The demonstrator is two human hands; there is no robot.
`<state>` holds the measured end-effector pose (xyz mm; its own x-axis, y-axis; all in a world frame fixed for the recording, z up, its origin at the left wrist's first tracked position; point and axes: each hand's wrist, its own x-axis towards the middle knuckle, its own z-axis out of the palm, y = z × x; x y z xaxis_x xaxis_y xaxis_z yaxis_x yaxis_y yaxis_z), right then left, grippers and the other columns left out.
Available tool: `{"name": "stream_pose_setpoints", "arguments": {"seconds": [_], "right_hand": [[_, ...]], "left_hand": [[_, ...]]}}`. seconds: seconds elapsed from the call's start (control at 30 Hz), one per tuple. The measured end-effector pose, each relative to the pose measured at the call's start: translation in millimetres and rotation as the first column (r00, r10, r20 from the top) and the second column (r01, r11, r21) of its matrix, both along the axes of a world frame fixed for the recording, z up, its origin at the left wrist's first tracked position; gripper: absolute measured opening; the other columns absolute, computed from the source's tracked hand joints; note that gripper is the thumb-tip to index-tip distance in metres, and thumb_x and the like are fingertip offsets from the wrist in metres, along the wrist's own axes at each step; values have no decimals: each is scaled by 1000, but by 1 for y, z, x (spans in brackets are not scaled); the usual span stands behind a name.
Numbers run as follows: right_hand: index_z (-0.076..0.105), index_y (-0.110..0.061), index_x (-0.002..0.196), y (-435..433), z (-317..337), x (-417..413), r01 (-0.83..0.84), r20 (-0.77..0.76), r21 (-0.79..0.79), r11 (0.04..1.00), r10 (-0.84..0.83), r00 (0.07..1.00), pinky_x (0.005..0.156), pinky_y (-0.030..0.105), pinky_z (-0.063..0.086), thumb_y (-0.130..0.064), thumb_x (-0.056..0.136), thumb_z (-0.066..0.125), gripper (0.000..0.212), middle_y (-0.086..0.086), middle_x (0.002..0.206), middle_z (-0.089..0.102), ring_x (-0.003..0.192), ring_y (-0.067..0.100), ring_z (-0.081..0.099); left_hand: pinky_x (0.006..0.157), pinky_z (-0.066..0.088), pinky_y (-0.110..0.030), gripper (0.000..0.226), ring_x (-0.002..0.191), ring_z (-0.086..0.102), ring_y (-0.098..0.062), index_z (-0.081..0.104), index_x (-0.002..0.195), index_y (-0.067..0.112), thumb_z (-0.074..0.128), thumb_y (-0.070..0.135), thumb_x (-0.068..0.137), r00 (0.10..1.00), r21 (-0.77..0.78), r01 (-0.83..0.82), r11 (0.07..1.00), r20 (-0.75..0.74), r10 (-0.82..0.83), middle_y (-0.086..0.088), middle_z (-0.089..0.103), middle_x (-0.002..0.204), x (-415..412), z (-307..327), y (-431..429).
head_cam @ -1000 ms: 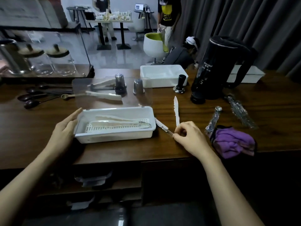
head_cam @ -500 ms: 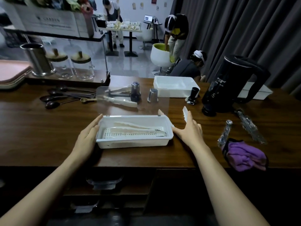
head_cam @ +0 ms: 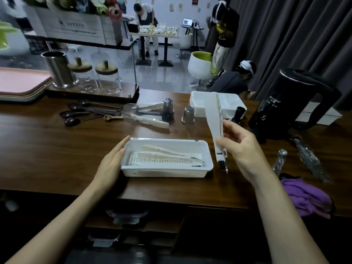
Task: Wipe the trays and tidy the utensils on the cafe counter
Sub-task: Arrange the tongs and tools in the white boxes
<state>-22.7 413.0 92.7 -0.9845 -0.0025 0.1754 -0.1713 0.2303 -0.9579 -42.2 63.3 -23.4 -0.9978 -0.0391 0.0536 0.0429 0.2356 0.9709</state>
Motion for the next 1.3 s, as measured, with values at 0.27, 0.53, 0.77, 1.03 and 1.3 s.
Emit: {"name": "stream_pose_setpoints", "arguments": {"seconds": [0.27, 0.53, 0.77, 1.03, 1.3], "right_hand": [[61, -31, 134, -91, -4, -43, -250, 1, 296, 922, 261, 965, 94, 20, 51, -17, 86, 75, 52, -17, 116, 70, 106, -2, 65], [61, -42, 133, -109, -26, -59, -429, 238, 670, 606, 372, 897, 71, 27, 49, -20, 92, 66, 46, -12, 112, 69, 88, 6, 63], [63, -30, 136, -99, -53, -61, -433, 308, 747, 505, 316, 898, 97, 32, 46, -20, 94, 67, 44, -9, 123, 61, 116, 17, 55], [66, -38, 131, -96, -61, -55, -364, 221, 768, 526, 316, 923, 86, 31, 48, -37, 95, 65, 36, -16, 104, 61, 97, 9, 55], [68, -48, 105, -90, -62, -30, -377, 224, 774, 509, 336, 915, 91, 37, 47, -65, 98, 36, 37, -23, 115, 63, 116, 6, 50]], "left_hand": [[120, 32, -47, 48, 141, 42, -2, 40, 146, 58, 36, 61, 99, 1000, -133, -3, 991, -24, 0, 26, 45, 152, 5, -4, 2], [112, 39, -39, 45, 135, 50, -6, 45, 139, 63, 30, 48, 100, 997, -150, -65, 986, -59, 57, 21, 55, 145, 9, -1, 8], [114, 38, -42, 48, 136, 47, -4, 45, 145, 53, 30, 46, 100, 996, -159, -73, 985, -56, 65, 21, 53, 147, 9, -1, 7], [114, 38, -44, 49, 135, 48, -2, 47, 143, 54, 30, 44, 99, 997, -160, -75, 984, -46, 69, 23, 54, 145, 9, -1, 8], [114, 39, -39, 52, 134, 48, 1, 52, 144, 48, 31, 39, 96, 994, -165, -96, 982, -61, 87, 23, 54, 146, 10, 6, 11]]}}
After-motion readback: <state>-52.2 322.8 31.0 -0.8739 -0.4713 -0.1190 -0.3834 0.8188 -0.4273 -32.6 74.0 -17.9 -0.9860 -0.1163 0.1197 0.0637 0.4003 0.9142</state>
